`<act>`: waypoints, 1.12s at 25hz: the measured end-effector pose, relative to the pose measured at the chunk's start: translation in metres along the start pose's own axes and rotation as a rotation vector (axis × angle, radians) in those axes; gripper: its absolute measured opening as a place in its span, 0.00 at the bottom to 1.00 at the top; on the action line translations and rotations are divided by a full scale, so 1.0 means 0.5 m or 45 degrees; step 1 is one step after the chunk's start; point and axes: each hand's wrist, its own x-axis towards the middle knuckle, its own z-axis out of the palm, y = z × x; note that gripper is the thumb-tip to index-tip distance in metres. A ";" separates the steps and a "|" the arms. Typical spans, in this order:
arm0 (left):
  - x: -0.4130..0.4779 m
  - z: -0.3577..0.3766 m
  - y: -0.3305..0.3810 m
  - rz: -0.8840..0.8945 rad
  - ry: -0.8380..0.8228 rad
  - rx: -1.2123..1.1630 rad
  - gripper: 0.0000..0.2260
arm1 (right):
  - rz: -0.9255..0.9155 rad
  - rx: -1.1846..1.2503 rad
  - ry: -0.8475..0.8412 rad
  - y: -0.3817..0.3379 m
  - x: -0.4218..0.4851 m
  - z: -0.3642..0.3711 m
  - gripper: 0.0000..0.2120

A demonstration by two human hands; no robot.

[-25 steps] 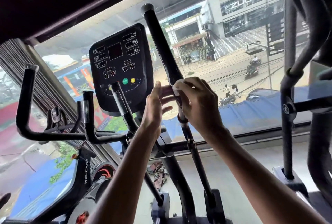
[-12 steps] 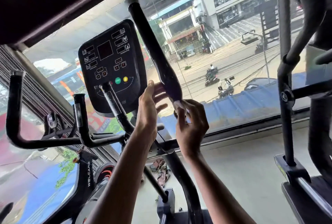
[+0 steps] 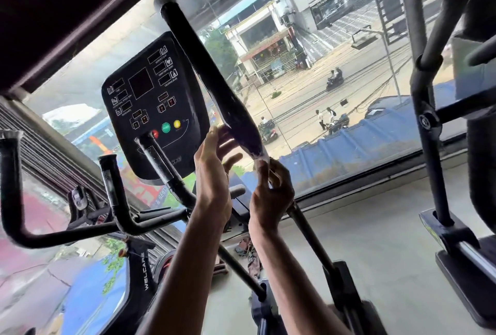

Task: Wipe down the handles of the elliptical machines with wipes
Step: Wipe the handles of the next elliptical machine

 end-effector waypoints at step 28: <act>-0.016 0.063 -0.029 0.133 0.285 -0.006 0.13 | 0.337 0.321 0.079 0.012 0.008 0.027 0.04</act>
